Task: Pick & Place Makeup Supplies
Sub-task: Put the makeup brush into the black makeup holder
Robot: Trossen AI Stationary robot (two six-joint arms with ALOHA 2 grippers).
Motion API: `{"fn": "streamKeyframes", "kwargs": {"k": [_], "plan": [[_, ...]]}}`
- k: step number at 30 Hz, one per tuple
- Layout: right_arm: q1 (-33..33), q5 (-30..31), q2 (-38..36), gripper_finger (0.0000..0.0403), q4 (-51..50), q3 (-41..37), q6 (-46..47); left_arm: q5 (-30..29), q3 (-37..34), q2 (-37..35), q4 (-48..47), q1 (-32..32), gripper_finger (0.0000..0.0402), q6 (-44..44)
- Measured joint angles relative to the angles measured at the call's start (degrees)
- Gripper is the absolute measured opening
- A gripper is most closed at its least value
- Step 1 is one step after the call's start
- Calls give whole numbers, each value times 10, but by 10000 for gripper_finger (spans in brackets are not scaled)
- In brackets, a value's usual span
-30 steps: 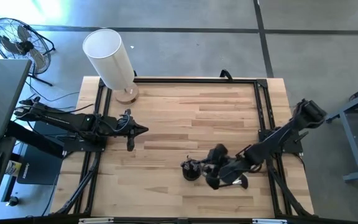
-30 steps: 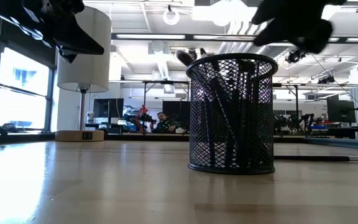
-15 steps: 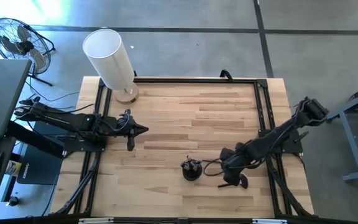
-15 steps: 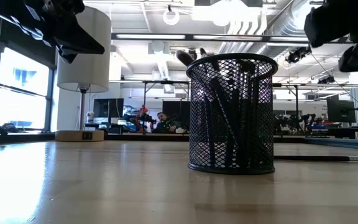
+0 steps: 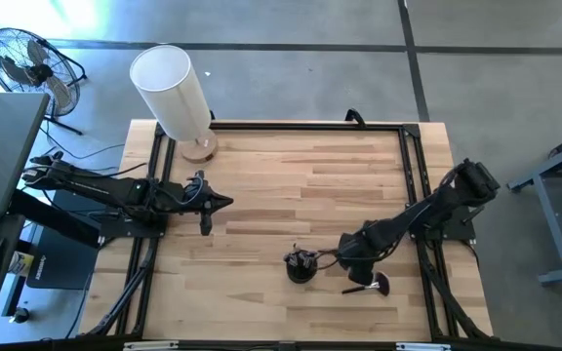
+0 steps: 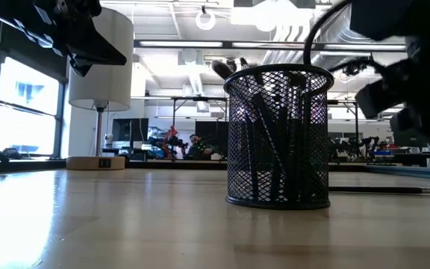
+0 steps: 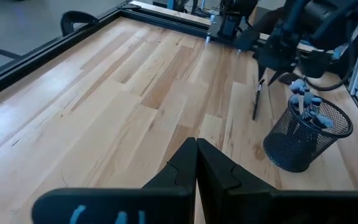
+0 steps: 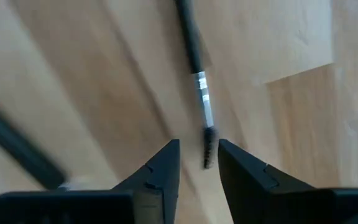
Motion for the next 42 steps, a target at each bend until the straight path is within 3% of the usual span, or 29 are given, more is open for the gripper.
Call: {"fn": "streamKeyframes", "kwargs": {"k": [5,11,18,26,36,42], "plan": [[-11,-19,-4,74,41,-37,-4,0,0,0,0,0,0,0],[-11,-15,-5,9,43,-51,-9,15,0,1,1,0,0,0],[-10,-7,-23,3,20,-43,-15,18,0,2,0,0,1,0],[-9,-8,-101,1,-104,-7,1,16,0,2,1,0,5,0],[-47,41,-173,0,-346,119,1,-55,5,2,62,0,108,14],[-121,88,-159,0,-420,254,-35,-49,92,54,-7,0,119,96]]}}
